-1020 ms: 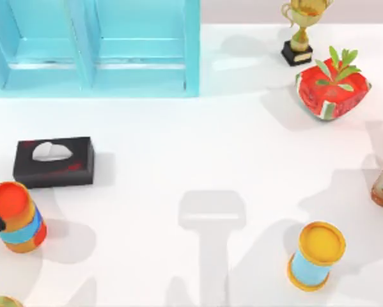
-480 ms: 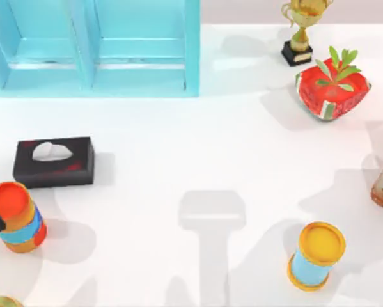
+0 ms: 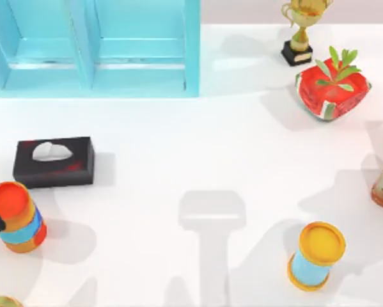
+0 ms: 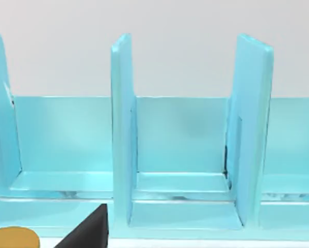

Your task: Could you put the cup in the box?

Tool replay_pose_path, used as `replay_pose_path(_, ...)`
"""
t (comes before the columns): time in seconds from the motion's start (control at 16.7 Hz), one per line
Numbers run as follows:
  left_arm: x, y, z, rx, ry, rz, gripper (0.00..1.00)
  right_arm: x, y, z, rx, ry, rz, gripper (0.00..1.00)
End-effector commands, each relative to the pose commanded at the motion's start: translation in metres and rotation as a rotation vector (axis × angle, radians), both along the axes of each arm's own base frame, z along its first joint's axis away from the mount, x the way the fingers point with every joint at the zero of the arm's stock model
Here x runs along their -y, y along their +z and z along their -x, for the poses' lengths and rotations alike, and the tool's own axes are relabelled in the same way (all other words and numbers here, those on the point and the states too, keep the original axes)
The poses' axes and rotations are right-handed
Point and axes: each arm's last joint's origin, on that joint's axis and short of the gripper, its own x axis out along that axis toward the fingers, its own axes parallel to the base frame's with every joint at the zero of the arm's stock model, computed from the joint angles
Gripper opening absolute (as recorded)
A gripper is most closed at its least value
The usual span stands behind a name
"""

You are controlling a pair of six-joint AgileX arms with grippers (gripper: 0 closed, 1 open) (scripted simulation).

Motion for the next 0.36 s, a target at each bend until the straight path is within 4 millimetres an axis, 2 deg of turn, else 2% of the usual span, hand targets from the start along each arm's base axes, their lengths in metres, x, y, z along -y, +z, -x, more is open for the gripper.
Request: replay_pose_path(0.36, 0.0, 0.0, 0.0, 0.0, 0.0, 0.0, 1.0, 0.0, 0.0, 0.0, 0.0, 0.0, 0.0, 1.0)
